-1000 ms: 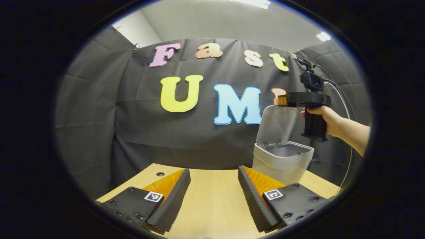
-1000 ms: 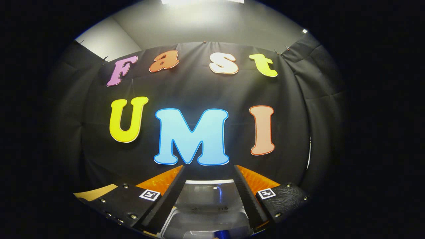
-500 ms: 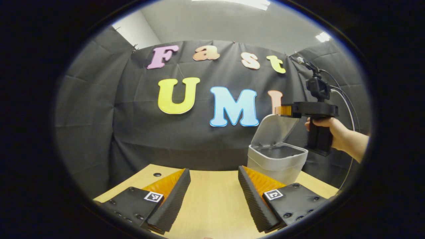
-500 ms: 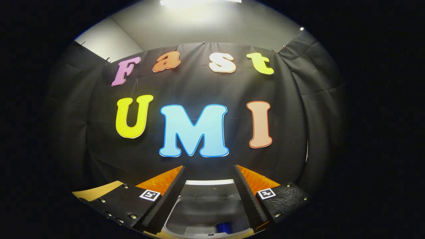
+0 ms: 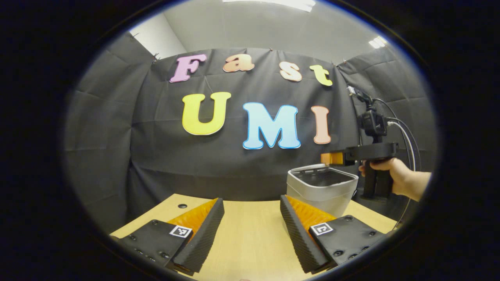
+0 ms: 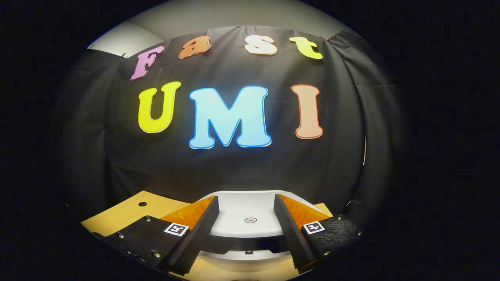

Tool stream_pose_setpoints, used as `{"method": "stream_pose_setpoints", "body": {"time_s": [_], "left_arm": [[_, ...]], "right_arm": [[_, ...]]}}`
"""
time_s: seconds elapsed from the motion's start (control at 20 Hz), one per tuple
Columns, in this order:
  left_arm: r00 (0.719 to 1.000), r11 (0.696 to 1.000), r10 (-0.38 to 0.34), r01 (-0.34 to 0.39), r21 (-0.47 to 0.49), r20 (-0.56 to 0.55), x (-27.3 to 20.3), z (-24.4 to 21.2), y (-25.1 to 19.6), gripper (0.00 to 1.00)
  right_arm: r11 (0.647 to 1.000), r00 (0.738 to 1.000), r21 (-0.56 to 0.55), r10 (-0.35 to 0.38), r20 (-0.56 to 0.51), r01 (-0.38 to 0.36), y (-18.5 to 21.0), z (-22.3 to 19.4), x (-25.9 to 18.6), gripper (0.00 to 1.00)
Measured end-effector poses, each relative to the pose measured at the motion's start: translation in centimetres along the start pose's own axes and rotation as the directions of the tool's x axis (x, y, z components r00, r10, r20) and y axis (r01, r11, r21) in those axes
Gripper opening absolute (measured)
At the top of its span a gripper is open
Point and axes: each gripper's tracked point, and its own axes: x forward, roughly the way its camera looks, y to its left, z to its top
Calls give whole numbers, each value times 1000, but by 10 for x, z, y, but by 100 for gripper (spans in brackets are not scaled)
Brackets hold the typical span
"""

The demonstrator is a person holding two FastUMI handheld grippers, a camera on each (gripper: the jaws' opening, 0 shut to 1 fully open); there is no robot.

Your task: Press the lid of the desktop garbage bin to open it, pick up the crumpled paper on the desktop and throw it into the bin, then pick up the pop can on the desktop and drop it into the bin, and finally close the garbage bin lid.

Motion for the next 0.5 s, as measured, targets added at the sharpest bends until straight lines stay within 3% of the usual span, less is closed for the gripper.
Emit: {"method": "stream_pose_setpoints", "body": {"time_s": [0.15,0.2,0.5], "left_arm": [[1000,1000,2,-2,5,-8,2,-3,1,92],[1000,1000,3,-3,6,-9,3,-3,1,96],[1000,1000,-2,2,16,-11,7,-3,-2,96]], "right_arm": [[1000,1000,-8,-2,17,2,0,-10,3,92],[1000,1000,-7,-1,17,1,0,-14,3,92],[1000,1000,-3,-3,24,3,-1,-26,9,93]]}}
